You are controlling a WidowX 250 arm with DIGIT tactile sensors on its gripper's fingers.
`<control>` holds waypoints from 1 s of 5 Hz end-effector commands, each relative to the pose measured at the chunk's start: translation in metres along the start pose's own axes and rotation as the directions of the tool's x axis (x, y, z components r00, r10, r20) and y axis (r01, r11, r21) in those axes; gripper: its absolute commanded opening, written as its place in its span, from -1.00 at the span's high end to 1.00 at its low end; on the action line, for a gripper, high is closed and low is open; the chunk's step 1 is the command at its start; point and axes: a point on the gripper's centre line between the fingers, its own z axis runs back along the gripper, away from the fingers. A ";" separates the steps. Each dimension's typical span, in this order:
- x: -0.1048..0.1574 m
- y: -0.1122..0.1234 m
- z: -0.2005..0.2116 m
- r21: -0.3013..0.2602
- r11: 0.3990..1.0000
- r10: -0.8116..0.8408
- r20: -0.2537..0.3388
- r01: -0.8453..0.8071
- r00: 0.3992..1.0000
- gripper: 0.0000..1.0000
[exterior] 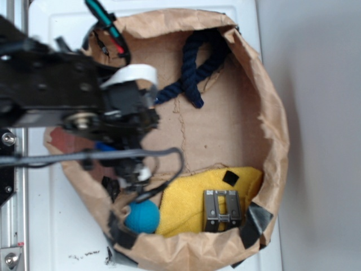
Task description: Grab the blue rope.
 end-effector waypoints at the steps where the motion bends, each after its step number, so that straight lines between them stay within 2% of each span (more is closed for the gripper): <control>1: 0.020 0.006 -0.013 0.034 0.998 -0.047 0.066 0.045 0.997 -1.00; 3: 0.044 0.014 -0.025 0.101 0.995 -0.014 0.097 0.004 0.995 -1.00; 5: 0.057 0.026 -0.031 0.133 0.991 -0.013 0.110 -0.001 0.994 -1.00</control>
